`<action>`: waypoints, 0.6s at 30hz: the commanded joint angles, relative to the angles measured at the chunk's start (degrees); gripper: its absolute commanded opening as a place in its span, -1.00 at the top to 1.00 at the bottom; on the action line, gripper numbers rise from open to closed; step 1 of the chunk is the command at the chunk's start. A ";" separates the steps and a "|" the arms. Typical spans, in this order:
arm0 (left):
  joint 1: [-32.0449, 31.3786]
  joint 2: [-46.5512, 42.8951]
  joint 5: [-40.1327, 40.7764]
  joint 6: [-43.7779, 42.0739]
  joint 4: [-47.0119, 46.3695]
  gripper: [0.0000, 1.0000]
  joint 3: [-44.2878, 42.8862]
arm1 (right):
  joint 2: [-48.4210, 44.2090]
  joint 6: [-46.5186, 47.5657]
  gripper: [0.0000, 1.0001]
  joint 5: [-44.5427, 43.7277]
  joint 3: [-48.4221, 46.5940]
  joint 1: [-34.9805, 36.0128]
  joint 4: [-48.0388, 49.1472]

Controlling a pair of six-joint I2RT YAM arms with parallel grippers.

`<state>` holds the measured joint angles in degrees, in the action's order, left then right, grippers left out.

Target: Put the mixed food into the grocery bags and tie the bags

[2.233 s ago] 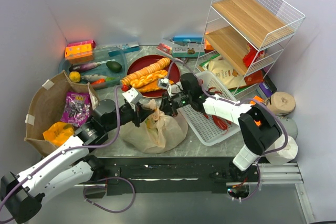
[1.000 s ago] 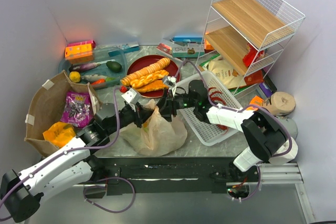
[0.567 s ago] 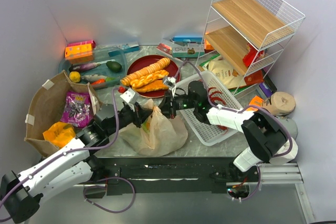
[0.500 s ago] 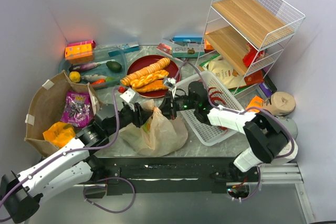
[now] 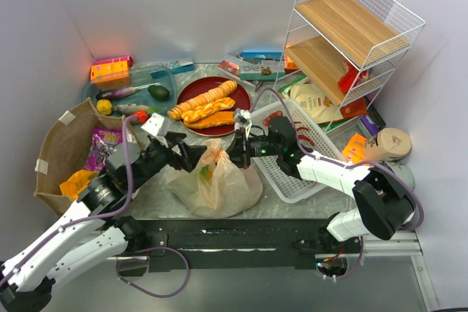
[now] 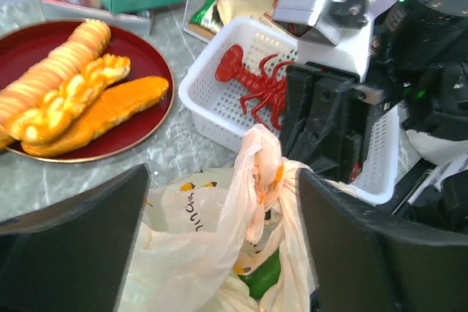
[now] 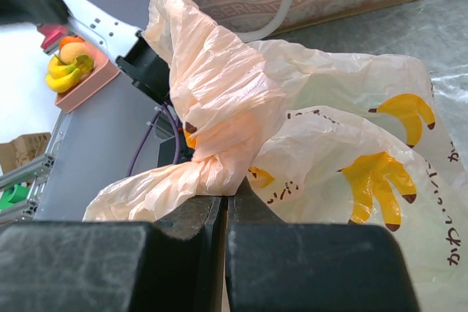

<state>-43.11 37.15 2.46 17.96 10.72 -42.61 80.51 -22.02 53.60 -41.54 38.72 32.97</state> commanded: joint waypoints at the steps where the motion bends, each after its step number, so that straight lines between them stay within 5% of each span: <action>1: -0.22 -1.99 -1.74 3.56 2.65 -0.61 -1.69 | -0.53 -0.21 1.00 -0.26 -0.03 -0.14 2.36; 5: -0.22 0.64 -11.23 8.93 3.78 -0.18 -2.04 | -0.44 0.31 1.00 0.01 -0.73 -0.14 1.66; 10: -0.22 0.56 -18.44 17.01 2.03 -0.07 0.06 | -0.35 0.40 1.00 0.10 -1.00 -0.14 1.39; 18: -0.22 1.45 -16.26 19.66 11.43 -0.08 -3.44 | 0.26 0.40 1.00 0.18 -1.44 -0.14 1.22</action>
<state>-43.11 39.22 -12.75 34.35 18.85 -42.81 80.51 -22.02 53.58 -41.54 38.70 32.95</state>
